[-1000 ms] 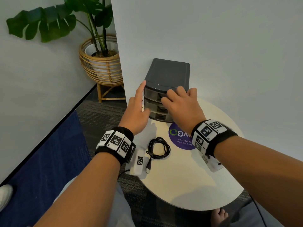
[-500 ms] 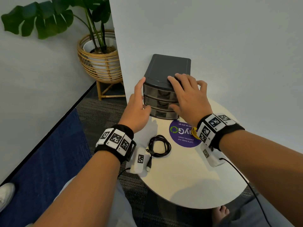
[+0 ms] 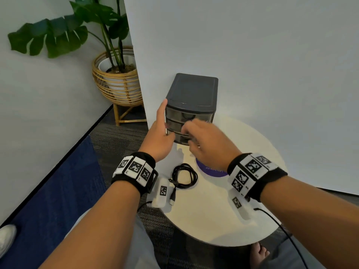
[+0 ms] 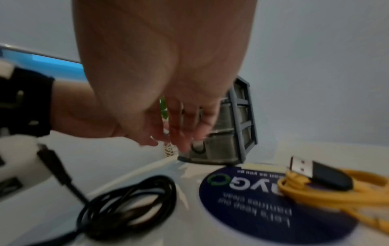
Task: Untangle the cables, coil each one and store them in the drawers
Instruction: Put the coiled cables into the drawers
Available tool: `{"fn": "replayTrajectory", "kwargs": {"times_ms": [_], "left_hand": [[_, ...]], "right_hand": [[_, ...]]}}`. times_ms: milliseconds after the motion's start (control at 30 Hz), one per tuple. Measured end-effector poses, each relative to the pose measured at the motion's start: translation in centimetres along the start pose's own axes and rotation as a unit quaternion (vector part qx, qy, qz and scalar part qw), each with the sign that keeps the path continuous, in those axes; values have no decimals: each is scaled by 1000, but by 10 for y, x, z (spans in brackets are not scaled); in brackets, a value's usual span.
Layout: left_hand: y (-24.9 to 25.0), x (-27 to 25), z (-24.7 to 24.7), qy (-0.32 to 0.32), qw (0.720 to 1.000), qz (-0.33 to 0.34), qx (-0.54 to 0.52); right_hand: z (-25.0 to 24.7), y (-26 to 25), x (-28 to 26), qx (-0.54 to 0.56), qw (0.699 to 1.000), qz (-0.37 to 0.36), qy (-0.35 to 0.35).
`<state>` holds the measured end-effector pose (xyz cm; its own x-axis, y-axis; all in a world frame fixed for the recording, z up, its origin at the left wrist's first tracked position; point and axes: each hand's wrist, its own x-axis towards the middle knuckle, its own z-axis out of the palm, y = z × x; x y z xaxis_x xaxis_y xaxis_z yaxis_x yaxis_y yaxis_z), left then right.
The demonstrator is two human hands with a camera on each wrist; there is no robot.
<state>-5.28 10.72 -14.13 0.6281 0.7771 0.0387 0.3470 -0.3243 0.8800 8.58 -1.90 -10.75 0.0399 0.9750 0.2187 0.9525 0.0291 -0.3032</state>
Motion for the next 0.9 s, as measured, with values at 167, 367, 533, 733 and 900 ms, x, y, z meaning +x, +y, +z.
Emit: {"fn": "replayTrajectory", "kwargs": {"times_ms": [167, 367, 533, 733, 900], "left_hand": [[14, -10, 4, -7, 1000, -26, 16], [18, -18, 11, 17, 999, -45, 6], [20, -21, 18, 34, 989, -115, -83], [23, -17, 39, 1, 949, -234, -209], [24, -5, 58, 55, 898, -287, -329]], "right_hand": [[32, -1, -11, -19, 968, 75, -238], [36, 5, -23, -18, 954, 179, -239], [9, 28, -45, -86, 936, 221, -261], [-24, 40, -55, -114, 938, 204, -254], [-63, 38, -21, -42, 981, 179, -63]]}}
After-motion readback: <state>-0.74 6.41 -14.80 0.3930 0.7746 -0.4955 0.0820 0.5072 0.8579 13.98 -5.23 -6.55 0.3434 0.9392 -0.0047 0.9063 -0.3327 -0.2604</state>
